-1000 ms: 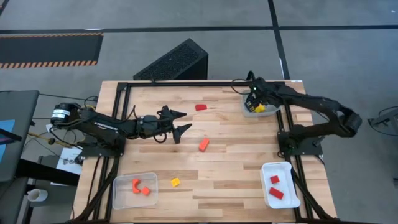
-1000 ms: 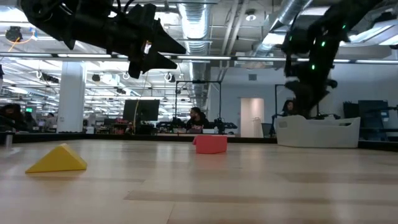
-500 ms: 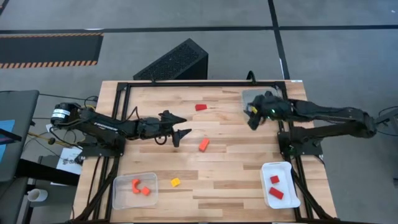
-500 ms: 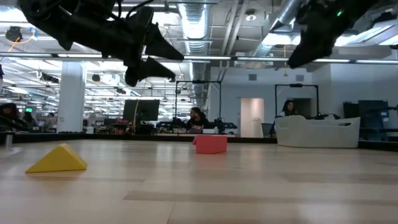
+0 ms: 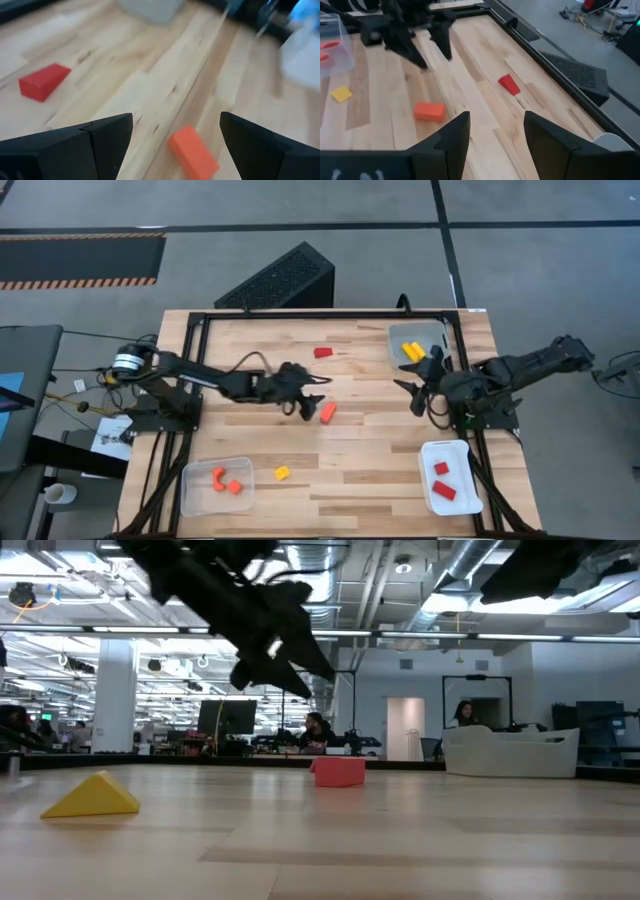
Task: Sort & place blocks by color
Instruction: Put the orange block into the transparent bin
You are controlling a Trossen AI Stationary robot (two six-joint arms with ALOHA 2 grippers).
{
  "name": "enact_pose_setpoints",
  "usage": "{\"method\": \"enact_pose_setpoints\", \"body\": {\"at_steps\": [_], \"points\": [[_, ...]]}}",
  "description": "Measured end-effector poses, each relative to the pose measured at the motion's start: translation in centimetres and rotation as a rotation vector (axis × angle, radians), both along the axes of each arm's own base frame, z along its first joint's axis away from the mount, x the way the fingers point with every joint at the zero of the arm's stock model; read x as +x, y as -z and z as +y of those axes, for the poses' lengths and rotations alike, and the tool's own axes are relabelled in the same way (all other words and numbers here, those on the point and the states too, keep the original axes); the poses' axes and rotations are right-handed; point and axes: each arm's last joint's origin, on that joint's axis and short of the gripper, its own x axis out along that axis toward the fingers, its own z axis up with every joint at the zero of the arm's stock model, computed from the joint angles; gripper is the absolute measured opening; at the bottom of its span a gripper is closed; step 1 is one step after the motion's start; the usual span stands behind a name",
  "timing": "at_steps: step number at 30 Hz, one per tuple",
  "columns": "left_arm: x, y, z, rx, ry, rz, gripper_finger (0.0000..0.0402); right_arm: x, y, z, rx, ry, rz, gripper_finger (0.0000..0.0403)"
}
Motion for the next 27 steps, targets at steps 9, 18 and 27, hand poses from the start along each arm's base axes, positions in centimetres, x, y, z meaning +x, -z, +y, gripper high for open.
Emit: {"method": "enact_pose_setpoints", "body": {"at_steps": [9, 18, 27], "points": [[6.0, 2.0, -0.4, -0.142, 0.079, 0.259, 0.0288, -0.9, 0.7, 1.4, -0.038, 0.03, 0.03, 0.0207], [7.7, 1.5, -0.7, -0.21, -0.106, 0.461, 0.0288, -1.9, 1.1, 2.4, -0.06, 0.04, 0.017, 0.0203], [7.9, 0.7, -1.7, -0.278, -0.162, 0.443, 0.0288, -2.6, 2.6, 3.3, -0.144, 0.068, -0.024, 0.0198]]}}
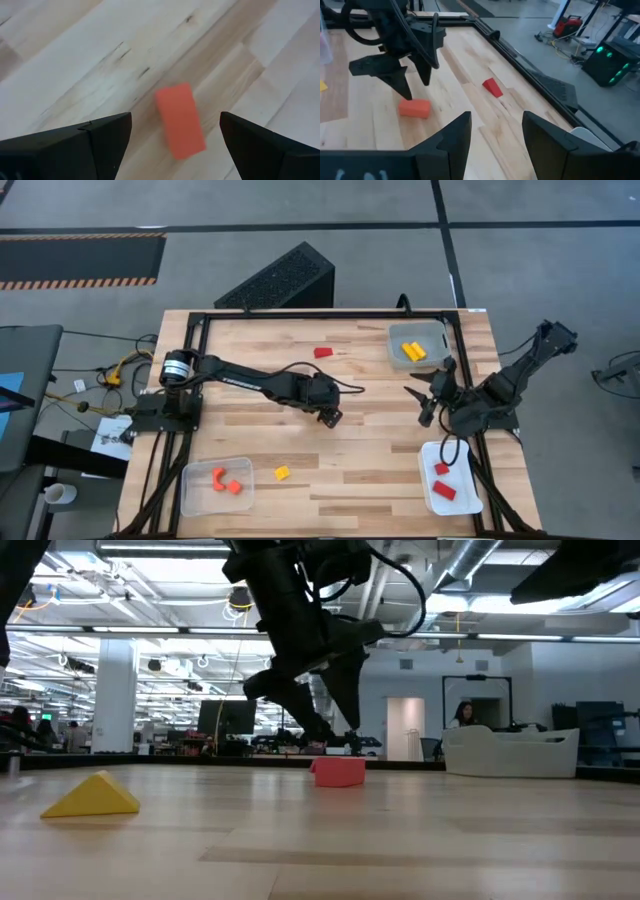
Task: Sort & place blocks by color
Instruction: Put the orange block into the transparent bin
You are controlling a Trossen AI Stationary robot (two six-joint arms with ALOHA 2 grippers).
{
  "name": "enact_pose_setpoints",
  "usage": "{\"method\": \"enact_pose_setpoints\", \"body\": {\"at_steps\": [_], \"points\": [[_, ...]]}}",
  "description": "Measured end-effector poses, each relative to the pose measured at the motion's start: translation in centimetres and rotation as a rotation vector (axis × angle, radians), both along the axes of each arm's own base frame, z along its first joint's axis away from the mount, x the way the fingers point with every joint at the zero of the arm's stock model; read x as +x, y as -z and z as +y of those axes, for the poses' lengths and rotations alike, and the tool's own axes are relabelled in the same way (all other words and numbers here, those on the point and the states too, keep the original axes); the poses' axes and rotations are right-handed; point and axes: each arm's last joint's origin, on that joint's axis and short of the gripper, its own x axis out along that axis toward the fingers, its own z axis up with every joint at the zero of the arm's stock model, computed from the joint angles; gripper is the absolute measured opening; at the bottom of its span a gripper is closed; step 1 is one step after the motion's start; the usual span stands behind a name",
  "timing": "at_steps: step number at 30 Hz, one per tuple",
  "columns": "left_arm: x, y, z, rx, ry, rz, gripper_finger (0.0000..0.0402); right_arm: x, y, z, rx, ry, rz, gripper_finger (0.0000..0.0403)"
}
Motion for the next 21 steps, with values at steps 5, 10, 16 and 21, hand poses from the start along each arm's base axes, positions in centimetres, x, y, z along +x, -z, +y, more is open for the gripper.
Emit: {"method": "enact_pose_setpoints", "body": {"at_steps": [5, 10, 16, 21], "points": [[0.1, 0.0, -0.3, 0.008, -0.009, -0.012, 0.0288, 0.0, 0.0, 0.0, 0.001, 0.012, -0.018, 0.0194], [0.6, 1.0, -0.4, -0.002, 0.046, 0.025, 0.0288, 0.2, -0.1, 0.0, 0.006, 0.022, -0.033, 0.0193], [2.3, 3.4, -0.6, -0.048, 0.065, 0.092, 0.0288, 0.3, -0.3, 0.1, 0.019, 0.022, -0.051, 0.0193], [3.5, 4.6, -0.7, -0.043, 0.08, 0.165, 0.0284, 0.3, -0.3, 0.1, 0.018, 0.016, -0.048, 0.0193]]}}
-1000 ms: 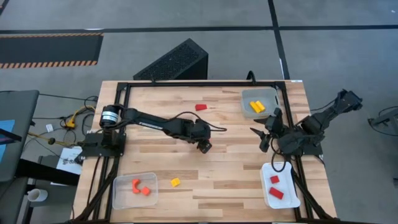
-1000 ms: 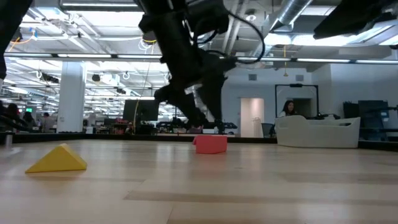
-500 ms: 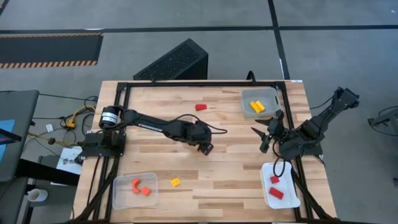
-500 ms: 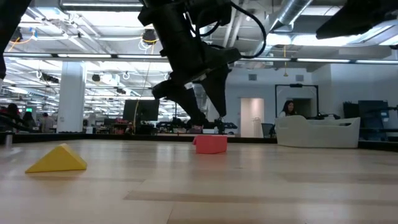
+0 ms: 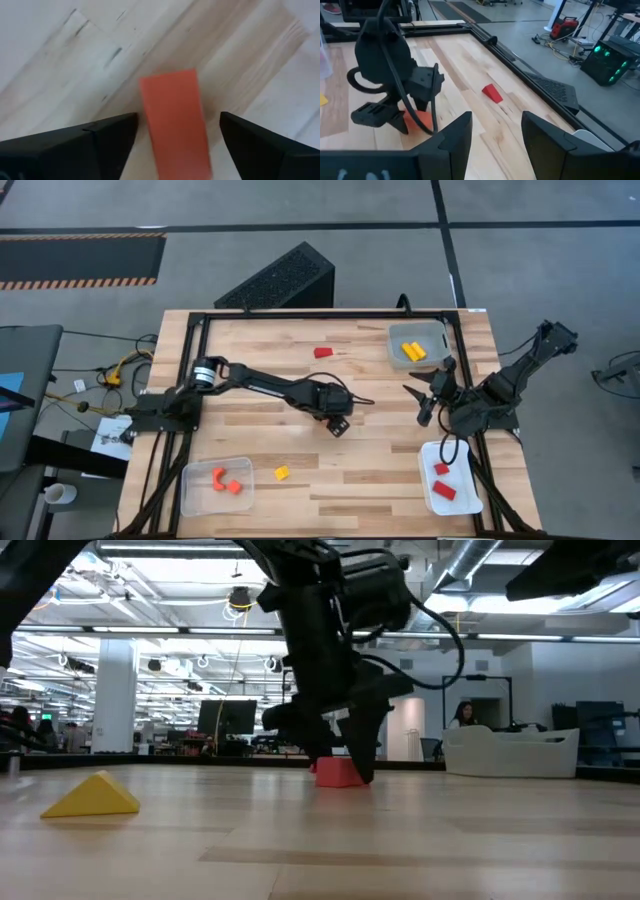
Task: Sort & place blocks by color
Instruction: Put the orange block into the transparent bin
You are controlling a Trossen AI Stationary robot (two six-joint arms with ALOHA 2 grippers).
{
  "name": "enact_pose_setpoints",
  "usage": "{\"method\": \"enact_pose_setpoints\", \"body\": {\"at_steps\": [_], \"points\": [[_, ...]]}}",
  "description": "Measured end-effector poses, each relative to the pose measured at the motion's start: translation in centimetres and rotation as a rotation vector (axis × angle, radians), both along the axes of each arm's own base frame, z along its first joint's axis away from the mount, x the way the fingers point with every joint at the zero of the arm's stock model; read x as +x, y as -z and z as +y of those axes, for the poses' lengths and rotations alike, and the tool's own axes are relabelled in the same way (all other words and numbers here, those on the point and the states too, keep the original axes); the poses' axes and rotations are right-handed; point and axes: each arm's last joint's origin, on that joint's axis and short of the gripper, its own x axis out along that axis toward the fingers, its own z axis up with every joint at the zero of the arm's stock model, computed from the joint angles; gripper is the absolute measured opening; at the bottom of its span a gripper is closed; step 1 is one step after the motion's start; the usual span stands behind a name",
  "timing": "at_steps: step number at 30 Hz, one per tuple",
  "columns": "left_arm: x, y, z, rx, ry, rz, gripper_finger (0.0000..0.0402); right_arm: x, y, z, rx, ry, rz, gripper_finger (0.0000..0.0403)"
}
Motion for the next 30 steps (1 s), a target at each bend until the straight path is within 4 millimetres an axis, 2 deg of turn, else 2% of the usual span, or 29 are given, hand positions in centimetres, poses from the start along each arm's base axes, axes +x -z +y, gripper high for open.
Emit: {"method": "enact_pose_setpoints", "body": {"at_steps": [4, 8, 10, 11, 14, 17, 20, 24, 30], "points": [[0.2, 0.0, -0.2, 0.05, 0.026, 0.072, 0.0245, 0.0, 0.0, 0.0, -0.004, -0.003, 0.001, 0.0193], [0.2, -0.5, -0.6, 0.094, 0.074, 0.111, 0.0158, 0.0, 0.0, 0.0, -0.003, -0.002, 0.001, 0.0193], [0.3, -1.0, -0.8, 0.103, 0.148, 0.127, 0.0104, 0.0, 0.0, 0.0, -0.003, -0.002, 0.0, 0.0193], [0.4, -1.4, -1.0, 0.103, 0.195, 0.138, 0.0093, 0.0, 0.0, 0.0, -0.002, -0.003, 0.0, 0.0193], [-0.4, -3.2, -1.8, 0.132, 0.266, 0.209, 0.0098, 0.1, 0.0, 0.1, 0.011, -0.014, 0.001, 0.0193], [-1.3, -6.7, -3.4, 0.211, 0.302, 0.205, 0.0098, 0.1, 0.0, 0.1, 0.028, -0.034, 0.011, 0.0193], [-3.1, -10.2, -5.0, 0.272, 0.327, 0.189, 0.0098, 0.0, 0.0, 0.1, 0.037, -0.043, 0.014, 0.0193], [-6.4, -14.3, -7.4, 0.309, 0.325, 0.144, 0.0098, -0.1, -0.1, 0.4, 0.045, -0.064, 0.004, 0.0193], [-13.0, -19.2, -10.7, 0.248, 0.236, 0.132, 0.0098, -0.4, -0.7, 0.9, 0.084, -0.108, -0.052, 0.0193]]}}
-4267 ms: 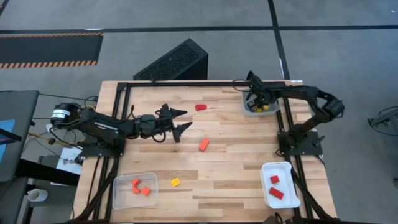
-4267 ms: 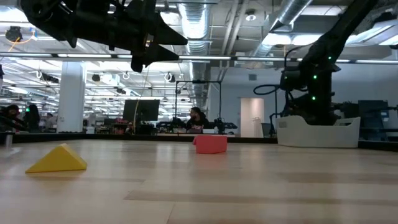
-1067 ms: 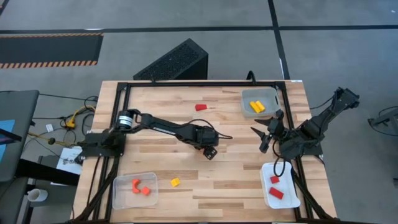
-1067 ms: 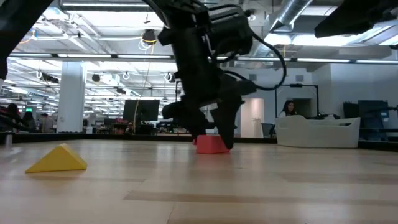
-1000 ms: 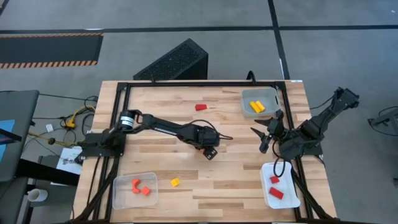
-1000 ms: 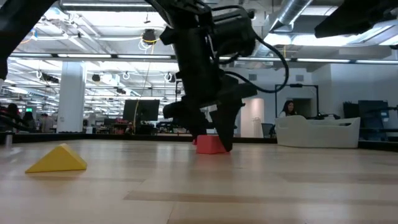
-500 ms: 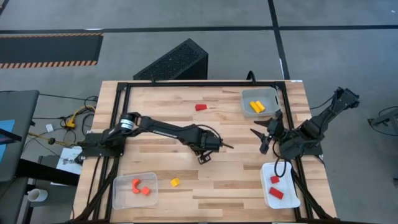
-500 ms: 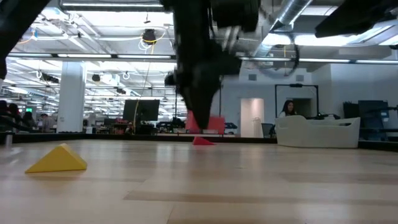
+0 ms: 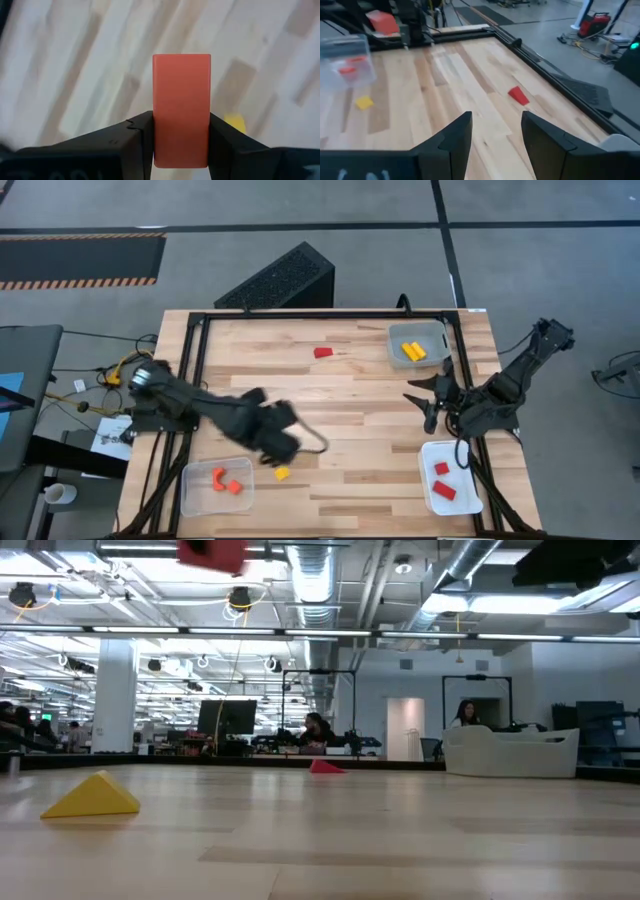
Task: Sort & place blocks by color
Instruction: Put the orange block into the transparent bin
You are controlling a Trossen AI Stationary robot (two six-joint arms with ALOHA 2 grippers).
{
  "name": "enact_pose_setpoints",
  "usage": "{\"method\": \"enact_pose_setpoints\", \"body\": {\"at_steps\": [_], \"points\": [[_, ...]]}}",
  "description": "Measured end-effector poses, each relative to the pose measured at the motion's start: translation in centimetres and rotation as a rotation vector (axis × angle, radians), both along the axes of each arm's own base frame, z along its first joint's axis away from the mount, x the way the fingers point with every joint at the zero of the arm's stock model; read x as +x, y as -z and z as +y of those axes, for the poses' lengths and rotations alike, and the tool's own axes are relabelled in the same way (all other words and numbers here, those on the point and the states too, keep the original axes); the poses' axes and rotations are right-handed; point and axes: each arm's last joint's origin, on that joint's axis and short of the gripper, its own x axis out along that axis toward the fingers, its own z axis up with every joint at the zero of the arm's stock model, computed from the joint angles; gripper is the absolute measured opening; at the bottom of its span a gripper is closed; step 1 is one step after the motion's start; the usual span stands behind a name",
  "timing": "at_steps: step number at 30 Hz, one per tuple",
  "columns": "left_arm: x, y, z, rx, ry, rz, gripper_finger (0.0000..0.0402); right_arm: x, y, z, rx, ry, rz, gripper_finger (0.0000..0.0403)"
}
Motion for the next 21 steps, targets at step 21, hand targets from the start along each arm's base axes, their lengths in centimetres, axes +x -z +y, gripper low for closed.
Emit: {"method": "enact_pose_setpoints", "body": {"at_steps": [21], "points": [[-15.2, 7.8, -10.8, -0.375, -0.175, 0.053, 0.0105, -0.2, -1.2, 0.8, -0.015, -0.068, -0.079, 0.0193]]}}
